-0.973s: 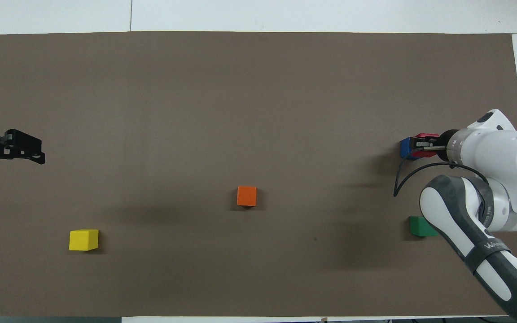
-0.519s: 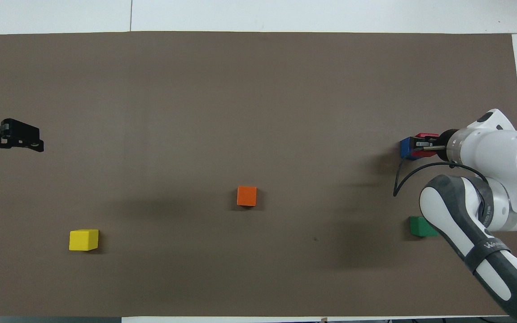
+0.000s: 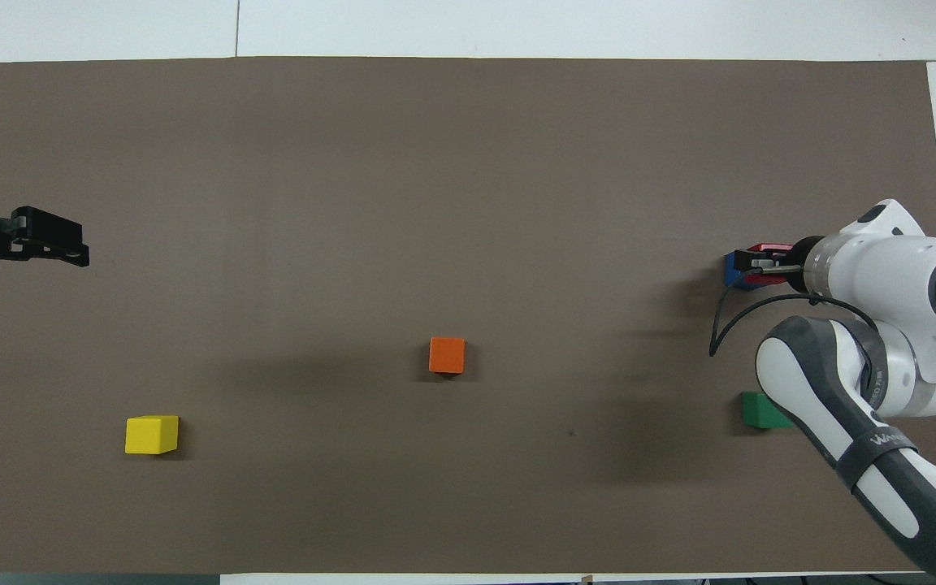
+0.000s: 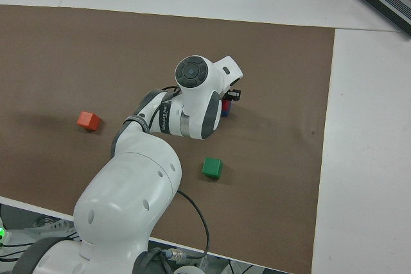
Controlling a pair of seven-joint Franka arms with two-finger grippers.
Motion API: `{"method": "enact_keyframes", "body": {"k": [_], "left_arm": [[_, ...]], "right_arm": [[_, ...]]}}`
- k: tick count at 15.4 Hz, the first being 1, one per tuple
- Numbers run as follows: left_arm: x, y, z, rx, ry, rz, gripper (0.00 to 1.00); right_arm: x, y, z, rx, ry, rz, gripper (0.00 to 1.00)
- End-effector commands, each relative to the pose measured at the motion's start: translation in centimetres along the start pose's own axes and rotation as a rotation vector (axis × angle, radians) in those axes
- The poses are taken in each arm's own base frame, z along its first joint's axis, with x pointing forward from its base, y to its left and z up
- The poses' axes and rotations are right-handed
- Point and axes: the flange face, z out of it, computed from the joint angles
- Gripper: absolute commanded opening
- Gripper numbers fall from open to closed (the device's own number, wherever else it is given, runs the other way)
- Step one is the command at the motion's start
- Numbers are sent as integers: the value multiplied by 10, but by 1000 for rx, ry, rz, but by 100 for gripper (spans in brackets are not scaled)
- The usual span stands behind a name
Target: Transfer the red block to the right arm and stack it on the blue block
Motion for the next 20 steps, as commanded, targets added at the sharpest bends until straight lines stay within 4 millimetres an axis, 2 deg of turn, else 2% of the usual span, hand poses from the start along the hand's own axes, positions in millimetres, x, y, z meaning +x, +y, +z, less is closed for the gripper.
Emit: {"method": "enact_keyframes", "body": {"k": [1,5,9,16,18,20], "left_arm": [[-8,-6,-3,-9,-4,-11,100],[-8,-8,-2,-9,-4,-14,100],[-8,-8,-2,-9,-6,-14,100],[-8,-8,-2,-9,-4,-14,100],[-8,-8,-2,-9,-4,-14,100],[-8,-8,-2,-9,-6,-14,100]], "right_arm": [[8,-2,-4,-19,-28,14,100],[36,-3,-44,-19,-140,49,100],[57,-4,-104,-14,-226,55,100],[72,-8,-205,15,-321,57,100],[74,-13,-226,17,-346,47,100],[76,-17,-233,23,-352,43,100]]}}
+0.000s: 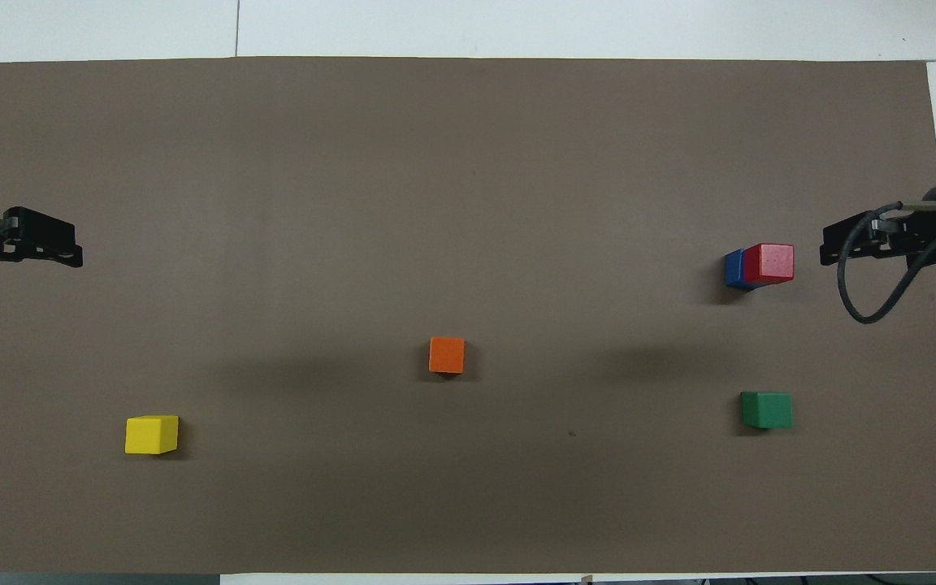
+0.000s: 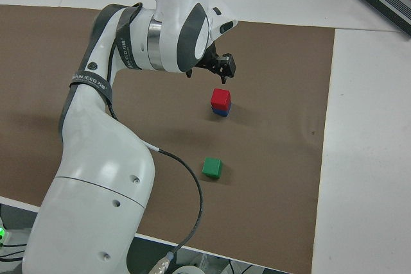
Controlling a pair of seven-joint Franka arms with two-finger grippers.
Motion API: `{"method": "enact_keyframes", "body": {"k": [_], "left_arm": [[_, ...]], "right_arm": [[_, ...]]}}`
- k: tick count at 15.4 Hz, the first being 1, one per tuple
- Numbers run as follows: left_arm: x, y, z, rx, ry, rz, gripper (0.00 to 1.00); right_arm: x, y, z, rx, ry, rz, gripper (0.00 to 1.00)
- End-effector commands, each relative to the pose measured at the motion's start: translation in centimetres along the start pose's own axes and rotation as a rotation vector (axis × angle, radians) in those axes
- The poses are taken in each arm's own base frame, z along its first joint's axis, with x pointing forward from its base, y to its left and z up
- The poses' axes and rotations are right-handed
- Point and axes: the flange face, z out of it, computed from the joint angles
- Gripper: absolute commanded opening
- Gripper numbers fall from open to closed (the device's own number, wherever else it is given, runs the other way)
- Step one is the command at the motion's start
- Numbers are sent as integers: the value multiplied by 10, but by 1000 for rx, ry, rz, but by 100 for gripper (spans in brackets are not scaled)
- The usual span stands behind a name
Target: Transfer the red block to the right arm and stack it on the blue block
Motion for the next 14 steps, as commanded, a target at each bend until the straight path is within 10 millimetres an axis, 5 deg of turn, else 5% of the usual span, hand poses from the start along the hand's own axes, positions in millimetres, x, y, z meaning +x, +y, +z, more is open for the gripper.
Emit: {"method": "enact_keyframes", "body": {"k": [1,14], "left_arm": [[-8,-2,-2,-9,-5,-4,100],[-8,-2,-2,-9,-3,-4,100]], "right_arm": [[4,-5,-7,18,-11,14,100],[6,3,-8,-7,3,-19,100]]}}
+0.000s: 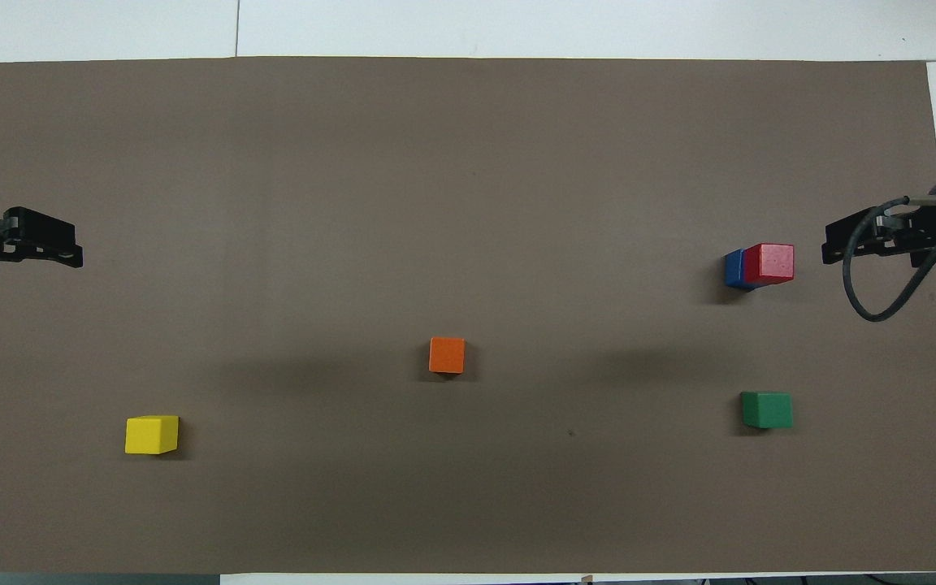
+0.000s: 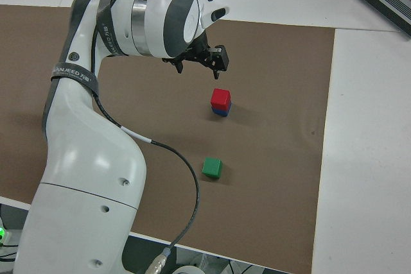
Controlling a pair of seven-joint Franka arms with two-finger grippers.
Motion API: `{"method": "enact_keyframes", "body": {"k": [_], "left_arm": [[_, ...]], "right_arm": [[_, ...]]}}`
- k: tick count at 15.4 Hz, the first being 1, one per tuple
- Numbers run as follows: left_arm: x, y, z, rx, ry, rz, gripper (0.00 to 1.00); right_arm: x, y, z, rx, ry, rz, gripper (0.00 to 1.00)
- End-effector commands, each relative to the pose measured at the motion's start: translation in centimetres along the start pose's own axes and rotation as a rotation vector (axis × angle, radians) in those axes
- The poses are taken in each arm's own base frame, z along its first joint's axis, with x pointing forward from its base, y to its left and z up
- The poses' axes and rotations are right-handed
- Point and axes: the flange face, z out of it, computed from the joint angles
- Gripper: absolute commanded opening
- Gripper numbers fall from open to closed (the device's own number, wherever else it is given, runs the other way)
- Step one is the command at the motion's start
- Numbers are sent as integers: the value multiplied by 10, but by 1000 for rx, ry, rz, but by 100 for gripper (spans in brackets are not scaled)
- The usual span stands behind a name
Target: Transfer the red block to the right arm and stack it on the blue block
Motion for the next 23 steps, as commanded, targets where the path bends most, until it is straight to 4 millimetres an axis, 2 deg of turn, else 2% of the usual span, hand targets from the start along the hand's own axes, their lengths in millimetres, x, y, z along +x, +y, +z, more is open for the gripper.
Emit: {"method": "enact_keyframes", "body": {"k": [1,23], "left_arm": [[-8,-2,-2,-9,-3,-4,100],[-8,-2,-2,-9,-5,-4,100]], "right_arm": [[4,7,-3,-19,6,-26,100],[5,11,-5,-21,23,-24,100]]}}
